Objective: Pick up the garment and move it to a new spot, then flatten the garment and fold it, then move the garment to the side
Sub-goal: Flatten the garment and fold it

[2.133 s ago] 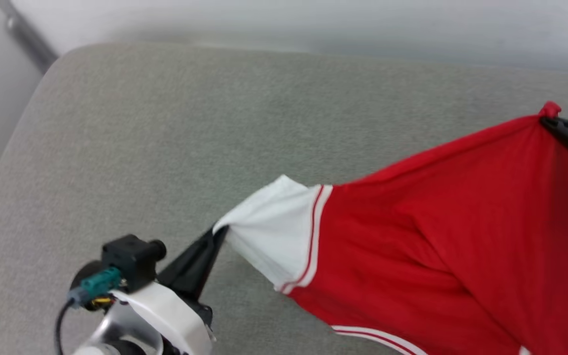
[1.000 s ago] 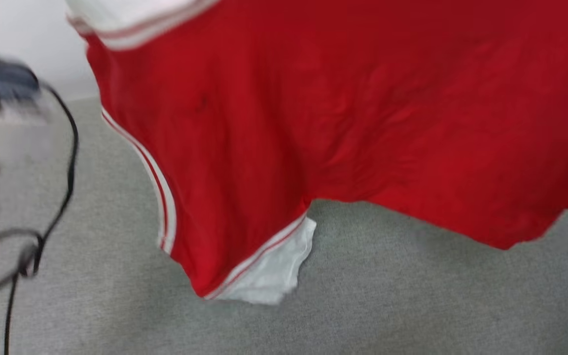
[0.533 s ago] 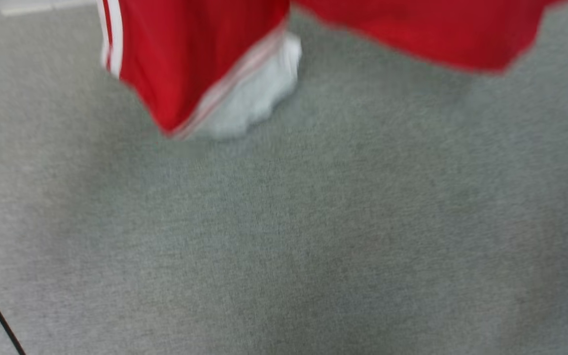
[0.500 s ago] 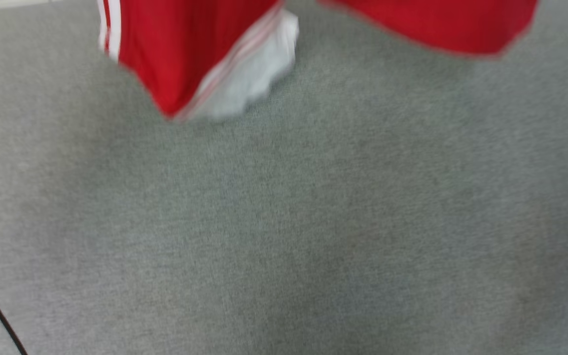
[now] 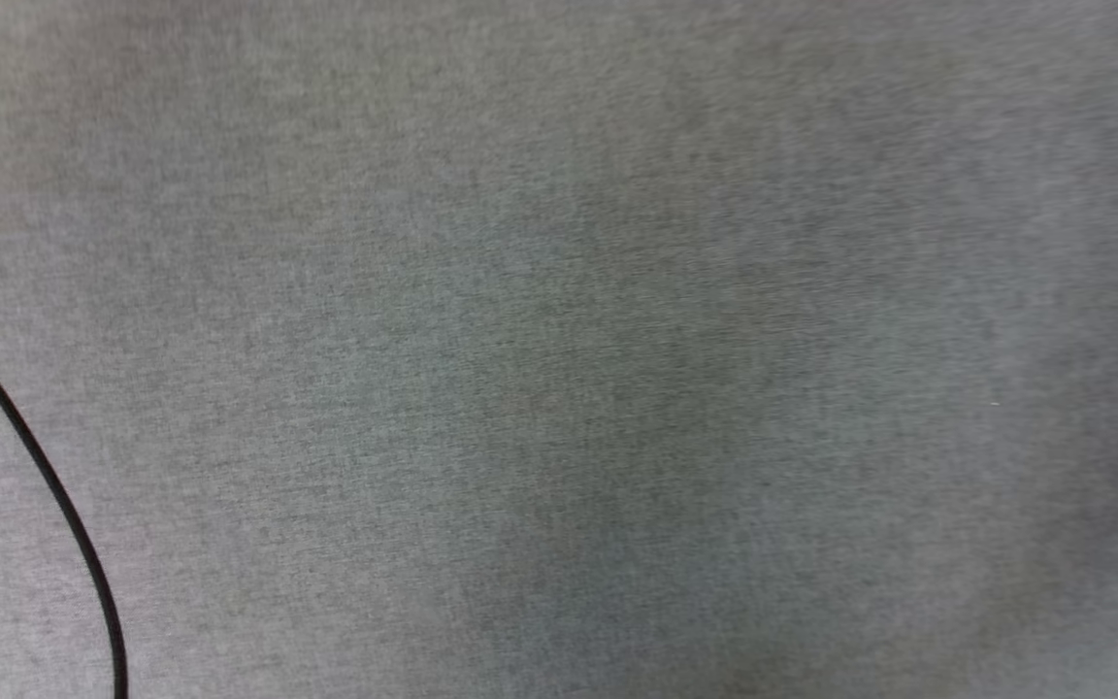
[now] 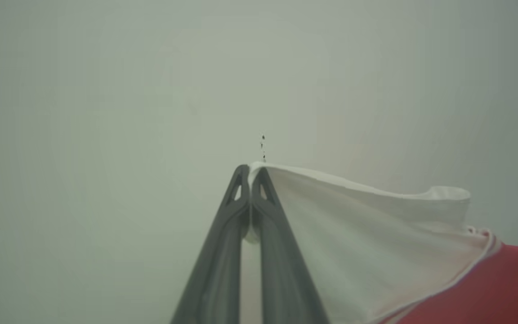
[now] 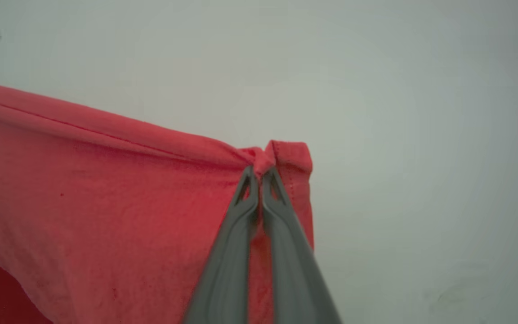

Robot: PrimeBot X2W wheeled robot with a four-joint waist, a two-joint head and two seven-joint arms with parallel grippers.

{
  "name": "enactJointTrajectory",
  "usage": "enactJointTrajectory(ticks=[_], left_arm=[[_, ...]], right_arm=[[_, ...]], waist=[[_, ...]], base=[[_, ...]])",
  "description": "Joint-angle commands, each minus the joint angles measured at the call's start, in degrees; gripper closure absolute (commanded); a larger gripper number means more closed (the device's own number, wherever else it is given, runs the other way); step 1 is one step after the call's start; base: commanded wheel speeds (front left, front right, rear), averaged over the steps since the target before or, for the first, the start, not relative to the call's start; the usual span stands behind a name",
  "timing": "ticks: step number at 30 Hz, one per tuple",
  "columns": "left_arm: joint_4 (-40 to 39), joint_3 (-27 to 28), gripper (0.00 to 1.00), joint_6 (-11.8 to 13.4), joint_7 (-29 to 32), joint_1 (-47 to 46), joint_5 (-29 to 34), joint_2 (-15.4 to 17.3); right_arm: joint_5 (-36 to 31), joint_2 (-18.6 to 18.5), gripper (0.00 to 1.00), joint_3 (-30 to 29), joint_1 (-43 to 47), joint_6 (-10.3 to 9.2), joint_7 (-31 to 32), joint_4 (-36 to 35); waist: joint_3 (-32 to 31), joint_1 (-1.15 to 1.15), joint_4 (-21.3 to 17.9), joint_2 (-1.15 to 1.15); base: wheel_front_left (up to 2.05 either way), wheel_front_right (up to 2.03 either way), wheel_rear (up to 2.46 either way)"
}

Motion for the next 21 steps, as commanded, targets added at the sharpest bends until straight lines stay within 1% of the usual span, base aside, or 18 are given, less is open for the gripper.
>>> enactJointTrajectory(ticks=[1,6,9,12,13,14,15,18,21], left_arm=[[1.1,-0.01,1.0,-0.02,-0.98,-0.07,0.3,0.08],[7.07,-1.22,1.0,-1.28,-6.01,3.87,-0.12,-1.88],[9.23,-1.92,1.0,-2.37,-8.74,8.87,-0.8,-2.96],[10.71,-2.83,1.0,-3.25,-11.4,15.89,-1.42,-3.81],[10.93,-3.2,1.0,-3.63,-12.16,18.48,-1.72,-4.22],[10.81,-3.98,1.0,-3.92,-13.46,23.78,-1.87,-4.89],[10.81,-3.98,1.0,-3.92,-13.46,23.78,-1.87,-4.89],[9.55,-4.3,1.0,-4.14,-14.79,32.01,-2.94,-6.08],[7.47,-4.1,1.0,-3.8,-15.52,39.93,-4.01,-6.89]], right_arm=[[-0.52,0.12,1.0,0.14,-0.44,-0.1,-0.88,1.41],[-1.59,1.07,1.0,1.55,0.08,-0.1,-5.7,9.42],[-0.66,2.31,1.0,4.36,3.01,-0.09,-7.8,13.13],[1.29,3.3,1.0,6.61,6.59,-0.08,-9.96,15.76],[1.89,3.69,1.0,7.6,8.06,-0.08,-10.54,16.35],[2.73,3.81,1.0,9.91,11.35,-0.08,-11.47,17.3],[2.73,3.81,1.0,9.91,11.35,-0.08,-11.47,17.3],[4.9,3.51,1.0,12.17,16.05,-0.08,-12.45,18.28],[7.07,3.24,1.0,15.21,20.94,-0.07,-12.86,18.24]], waist=[[1.58,-0.01,1.04,0.0],[2.13,-0.01,1.96,0.0],[1.36,-0.01,2.48,0.0],[-0.21,-0.01,2.84,0.0],[-0.79,-0.01,2.99,0.0],[-2.1,-0.01,3.41,0.0],[-2.1,-0.01,3.41,0.0],[-4.31,-0.01,4.02,0.0],[-6.34,-0.01,4.81,0.0]], base=[[0.0,0.0,0.0],[0.0,0.0,0.0],[0.0,0.0,0.0],[0.0,0.0,0.0],[0.0,0.0,0.0],[0.0,0.0,0.0],[0.0,0.0,0.0],[0.0,0.0,0.0],[0.0,0.0,0.0]])
